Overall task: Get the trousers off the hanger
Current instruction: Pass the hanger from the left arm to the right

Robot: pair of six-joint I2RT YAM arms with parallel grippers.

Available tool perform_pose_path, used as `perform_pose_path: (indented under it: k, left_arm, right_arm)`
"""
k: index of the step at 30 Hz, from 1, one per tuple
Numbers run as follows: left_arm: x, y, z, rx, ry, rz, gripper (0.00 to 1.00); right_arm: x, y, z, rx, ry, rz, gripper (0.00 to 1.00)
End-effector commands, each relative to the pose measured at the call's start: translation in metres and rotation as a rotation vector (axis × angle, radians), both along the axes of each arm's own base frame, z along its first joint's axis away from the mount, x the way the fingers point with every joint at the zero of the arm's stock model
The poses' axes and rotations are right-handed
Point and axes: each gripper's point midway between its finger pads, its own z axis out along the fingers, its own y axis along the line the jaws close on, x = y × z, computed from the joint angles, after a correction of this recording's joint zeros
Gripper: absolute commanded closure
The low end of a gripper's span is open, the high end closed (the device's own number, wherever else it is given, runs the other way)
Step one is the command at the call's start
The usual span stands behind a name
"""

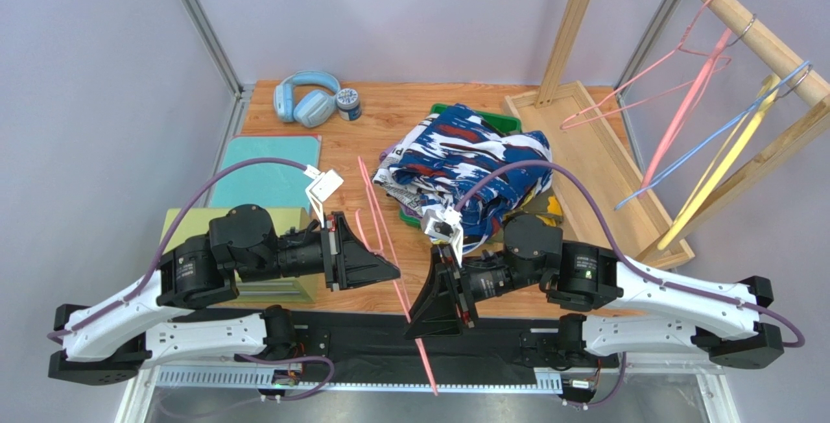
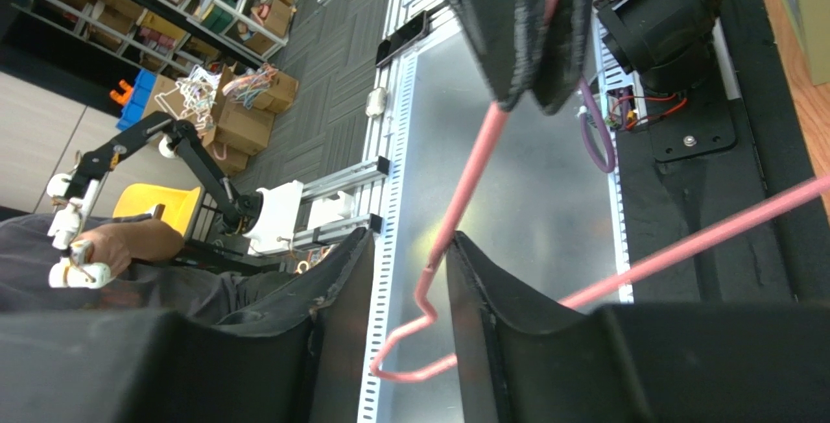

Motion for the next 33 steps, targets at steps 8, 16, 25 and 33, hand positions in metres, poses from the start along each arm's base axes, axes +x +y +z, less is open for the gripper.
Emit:
perform_pose_path:
  k: [8,16,25,33]
  left_arm:
    - [0.001,0.003,0.023,-0.082,-0.033,0.010,1.00]
    - [0.011,0.022,0.014,-0.072,-0.045,0.099,0.66]
    - [0.019,0.061,-0.002,-0.067,-0.055,0.212,0.37]
    - [0.019,0.095,-0.015,-0.072,-0.059,0.269,0.37]
  right_arm:
    - [0.014,0.014,0.011,0.043,0.035,-0.110,0.95]
    - [0.052,0.020,0.014,0.054,0.090,-0.347,1.00]
    - [0.128,0.019,0.041,0.074,0.080,-0.699,1.00]
    - [0.274,-0.024,0.084,0.183,0.156,-1.266,1.00]
